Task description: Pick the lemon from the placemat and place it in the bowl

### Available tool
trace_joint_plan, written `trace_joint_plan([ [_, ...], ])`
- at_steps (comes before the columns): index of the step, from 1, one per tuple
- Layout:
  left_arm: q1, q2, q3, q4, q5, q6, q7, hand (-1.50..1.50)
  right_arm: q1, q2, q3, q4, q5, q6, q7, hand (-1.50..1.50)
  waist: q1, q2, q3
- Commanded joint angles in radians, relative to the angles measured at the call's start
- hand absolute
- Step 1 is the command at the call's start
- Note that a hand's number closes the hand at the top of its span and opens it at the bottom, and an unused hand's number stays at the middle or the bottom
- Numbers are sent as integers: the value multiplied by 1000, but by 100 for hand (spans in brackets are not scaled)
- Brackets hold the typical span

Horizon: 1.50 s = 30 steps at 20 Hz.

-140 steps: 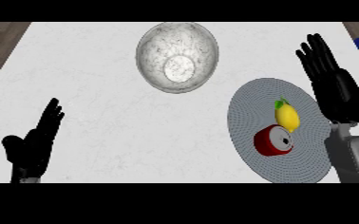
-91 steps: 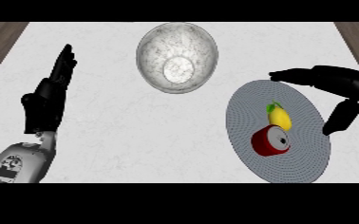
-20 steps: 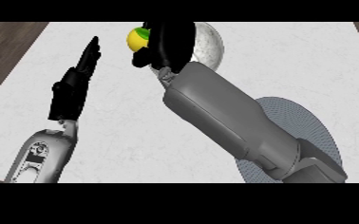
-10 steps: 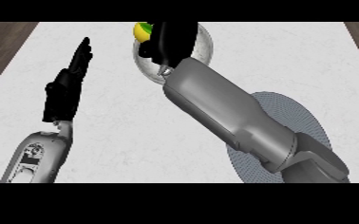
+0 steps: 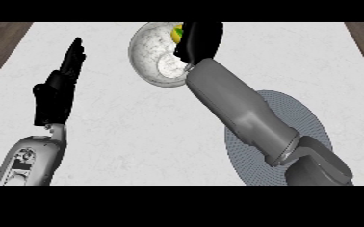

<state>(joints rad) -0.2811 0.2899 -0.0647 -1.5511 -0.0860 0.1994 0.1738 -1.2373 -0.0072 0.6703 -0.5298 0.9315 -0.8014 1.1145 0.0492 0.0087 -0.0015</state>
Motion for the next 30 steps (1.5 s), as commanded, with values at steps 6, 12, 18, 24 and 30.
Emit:
trace_joint_plan([
  [6,31,4,11,-38,7,-17,-5,0,51,7,-158,168,-72,-198,-32,150,5,11,2],
  [12,11,-63,-54,-40,-71,49,9,0,138,7,-285,114,-262,-210,-328,-150,8,18,4],
  [18,48,-27,-9,-33,-29,0,-27,0,167,7,-341,52,-375,-290,-565,-150,19,15,3],
  [24,67,-11,39,-31,4,-29,-51,0,223,7,-454,-6,-483,-322,-752,-150,-16,3,2],
  [30,43,-1,70,-34,-14,-23,11,0,457,-21,-436,-333,-569,-233,-838,-150,-58,-12,2],
])
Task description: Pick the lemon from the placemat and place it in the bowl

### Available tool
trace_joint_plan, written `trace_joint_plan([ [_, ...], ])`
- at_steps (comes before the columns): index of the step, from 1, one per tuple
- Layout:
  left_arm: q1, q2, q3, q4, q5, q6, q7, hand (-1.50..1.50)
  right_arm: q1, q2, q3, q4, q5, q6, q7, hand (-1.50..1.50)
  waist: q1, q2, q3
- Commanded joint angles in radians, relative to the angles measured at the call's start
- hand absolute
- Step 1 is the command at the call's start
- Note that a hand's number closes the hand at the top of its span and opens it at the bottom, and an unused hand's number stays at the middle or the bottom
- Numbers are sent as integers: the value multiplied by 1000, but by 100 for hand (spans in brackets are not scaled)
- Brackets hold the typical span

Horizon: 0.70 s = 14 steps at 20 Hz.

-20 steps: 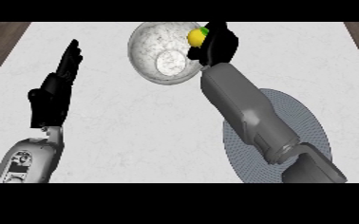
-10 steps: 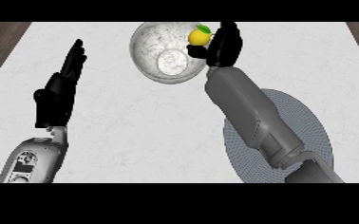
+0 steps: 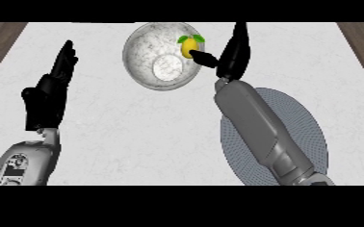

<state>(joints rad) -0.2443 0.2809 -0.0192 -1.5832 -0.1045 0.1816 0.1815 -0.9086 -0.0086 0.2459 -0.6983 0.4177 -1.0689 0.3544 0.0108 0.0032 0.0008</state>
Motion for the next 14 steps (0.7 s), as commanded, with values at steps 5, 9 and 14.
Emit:
trace_joint_plan([
  [5,47,3,44,20,12,-14,-42,0,293,-33,79,-479,-29,74,-10,-150,-33,-12,-1],
  [9,16,-11,19,-10,-28,1,23,0,518,-49,180,-673,-11,111,-36,-150,-29,-9,-1],
  [14,60,-3,41,-71,-19,-24,19,0,695,-62,267,-858,56,120,-41,-150,-17,-7,-1],
])
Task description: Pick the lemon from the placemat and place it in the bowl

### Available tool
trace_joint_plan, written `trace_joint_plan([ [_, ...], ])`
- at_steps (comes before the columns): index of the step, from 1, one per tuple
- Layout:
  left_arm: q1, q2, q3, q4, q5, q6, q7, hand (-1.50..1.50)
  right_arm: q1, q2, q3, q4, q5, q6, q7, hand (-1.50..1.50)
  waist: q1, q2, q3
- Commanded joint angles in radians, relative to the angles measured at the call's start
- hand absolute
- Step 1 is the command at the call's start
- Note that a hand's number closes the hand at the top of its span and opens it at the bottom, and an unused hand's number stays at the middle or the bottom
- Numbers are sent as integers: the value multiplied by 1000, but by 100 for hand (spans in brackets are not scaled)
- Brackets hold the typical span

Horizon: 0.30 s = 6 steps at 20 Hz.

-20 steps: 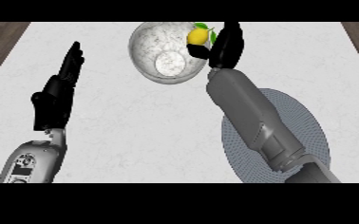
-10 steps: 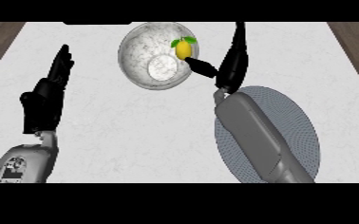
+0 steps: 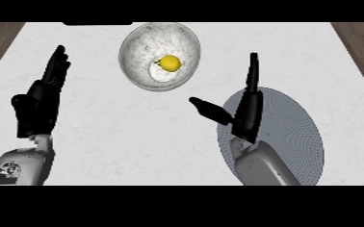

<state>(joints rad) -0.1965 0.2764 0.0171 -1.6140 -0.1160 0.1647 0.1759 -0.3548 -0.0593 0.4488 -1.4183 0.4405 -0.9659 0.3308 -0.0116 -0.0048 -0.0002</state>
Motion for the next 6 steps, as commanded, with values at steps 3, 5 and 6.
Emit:
trace_joint_plan([
  [3,-15,-14,30,63,8,-50,-63,0,129,40,45,-150,146,35,44,-150,9,4,0],
  [5,-63,-30,32,111,-15,-33,-56,0,198,35,66,-166,119,40,-11,-150,7,5,0],
  [6,-5,-22,44,37,-6,-43,-34,0,195,57,88,-146,155,18,20,-150,11,4,0],
])
